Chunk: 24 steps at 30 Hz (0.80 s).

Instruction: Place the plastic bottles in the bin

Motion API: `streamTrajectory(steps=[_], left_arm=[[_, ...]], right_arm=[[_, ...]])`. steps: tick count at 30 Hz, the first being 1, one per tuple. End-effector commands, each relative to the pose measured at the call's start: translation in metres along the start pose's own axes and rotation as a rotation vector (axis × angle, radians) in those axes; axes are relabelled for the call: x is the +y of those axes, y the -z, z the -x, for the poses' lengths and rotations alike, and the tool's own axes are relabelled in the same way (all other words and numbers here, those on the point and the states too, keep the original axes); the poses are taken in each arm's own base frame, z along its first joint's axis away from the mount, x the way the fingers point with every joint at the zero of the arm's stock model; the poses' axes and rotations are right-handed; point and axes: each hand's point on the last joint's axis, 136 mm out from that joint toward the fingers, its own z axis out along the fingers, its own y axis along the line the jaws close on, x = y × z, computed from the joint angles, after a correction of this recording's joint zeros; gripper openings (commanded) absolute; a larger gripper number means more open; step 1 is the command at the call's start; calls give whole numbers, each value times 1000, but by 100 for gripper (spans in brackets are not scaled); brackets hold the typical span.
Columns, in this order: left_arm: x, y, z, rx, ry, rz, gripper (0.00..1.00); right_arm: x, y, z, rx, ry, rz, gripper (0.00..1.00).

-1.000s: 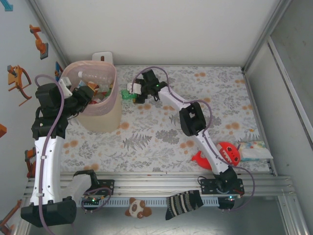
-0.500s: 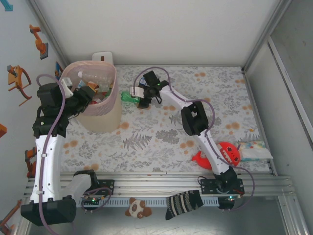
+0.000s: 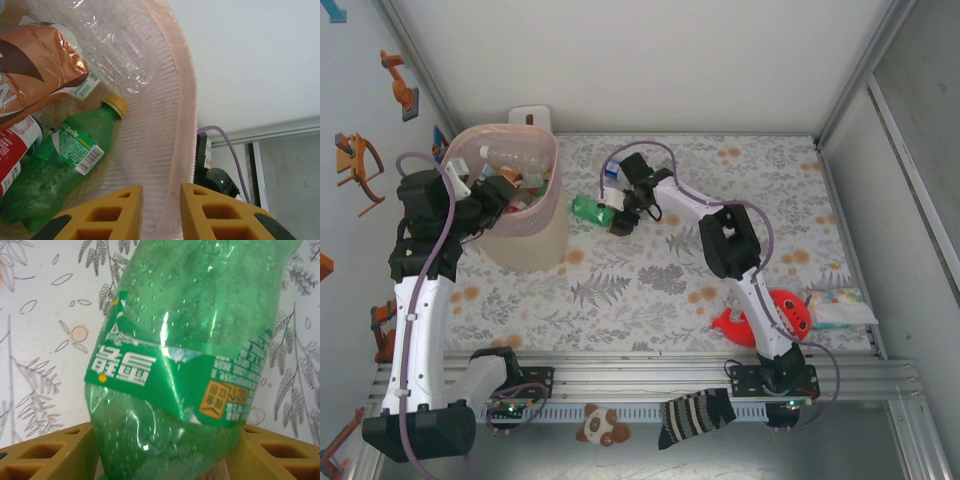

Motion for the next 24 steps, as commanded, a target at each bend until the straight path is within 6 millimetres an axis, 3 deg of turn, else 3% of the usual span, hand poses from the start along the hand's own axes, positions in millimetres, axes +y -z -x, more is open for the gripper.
streamTrajectory(steps=[1, 12, 24], left_arm=[[1, -2, -7, 20, 17, -8, 25], [-3, -8, -10, 25, 13, -15, 25], [-11, -8, -12, 26, -3, -23, 25]], right_arm=[[1, 22, 16, -20, -55, -49, 65], [3, 31, -2, 44, -124, -104, 63], [5, 14, -3, 3, -158, -70, 45]])
